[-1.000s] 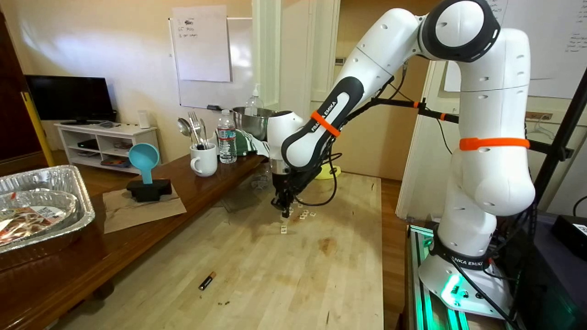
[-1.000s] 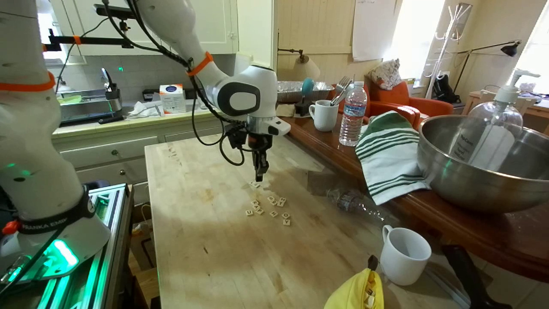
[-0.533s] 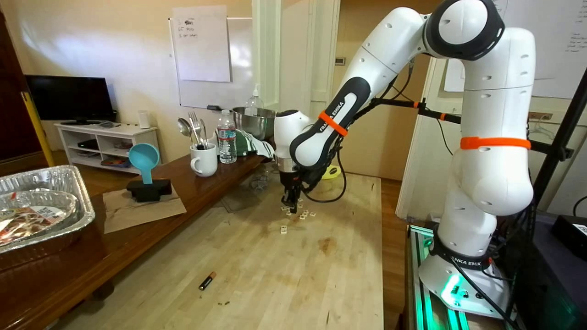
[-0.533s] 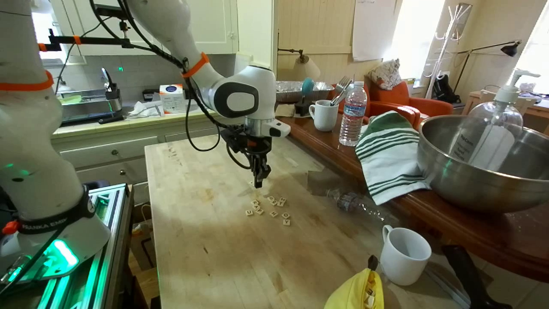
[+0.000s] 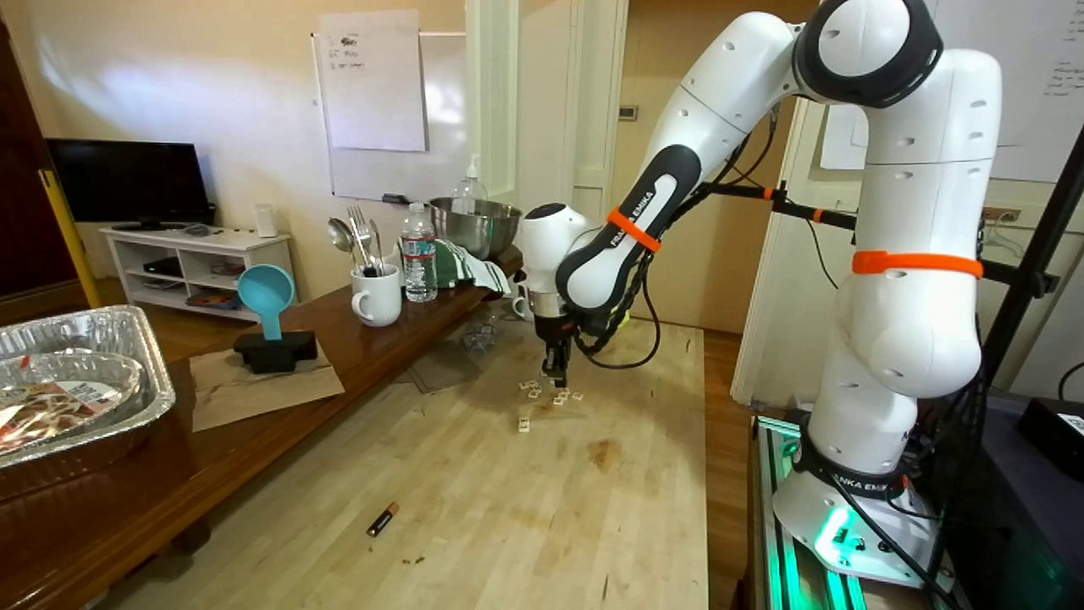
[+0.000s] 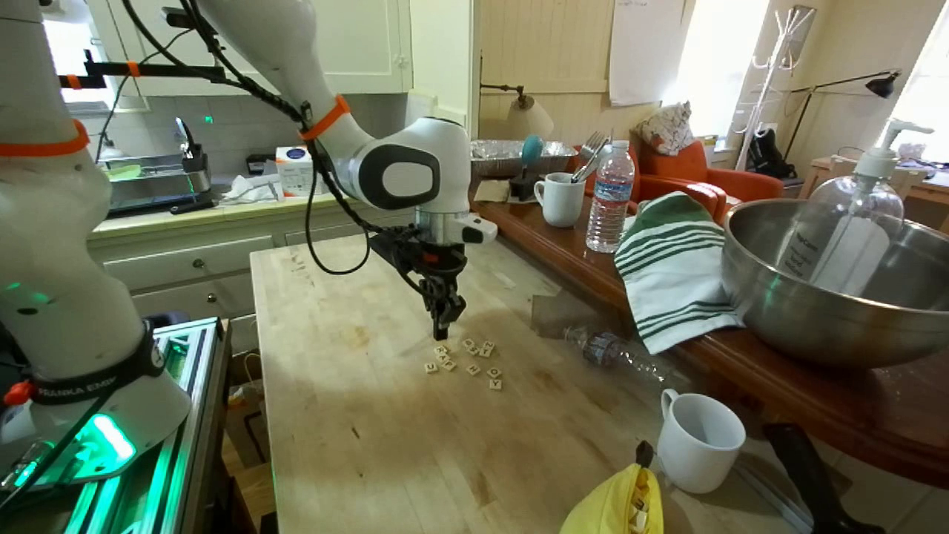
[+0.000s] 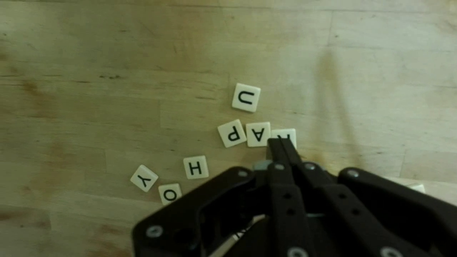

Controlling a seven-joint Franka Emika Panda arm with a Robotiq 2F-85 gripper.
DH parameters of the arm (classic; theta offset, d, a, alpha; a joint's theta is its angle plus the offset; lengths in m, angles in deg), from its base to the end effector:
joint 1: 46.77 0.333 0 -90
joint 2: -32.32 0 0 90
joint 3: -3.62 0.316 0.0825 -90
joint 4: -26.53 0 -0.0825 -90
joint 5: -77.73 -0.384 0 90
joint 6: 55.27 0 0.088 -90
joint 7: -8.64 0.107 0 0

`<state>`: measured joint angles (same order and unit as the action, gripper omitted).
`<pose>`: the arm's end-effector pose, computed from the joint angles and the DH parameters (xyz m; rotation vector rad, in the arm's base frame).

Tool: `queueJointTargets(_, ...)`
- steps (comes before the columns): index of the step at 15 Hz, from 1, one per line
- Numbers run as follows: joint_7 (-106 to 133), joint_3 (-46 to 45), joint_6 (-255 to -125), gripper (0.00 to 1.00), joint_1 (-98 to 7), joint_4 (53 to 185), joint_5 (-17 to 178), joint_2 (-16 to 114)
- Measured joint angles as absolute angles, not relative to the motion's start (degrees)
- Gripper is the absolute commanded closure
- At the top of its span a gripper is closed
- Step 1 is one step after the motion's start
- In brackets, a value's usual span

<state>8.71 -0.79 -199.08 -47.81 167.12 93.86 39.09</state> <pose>0.4747 -0.0436 0.2460 2.9681 0.2034 -0.1042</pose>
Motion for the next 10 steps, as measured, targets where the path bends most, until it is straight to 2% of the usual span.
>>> queueJointTargets(10, 3.4, -1.5, -204.2, 1.00, -49.9, 170.4, 94.7, 38.4)
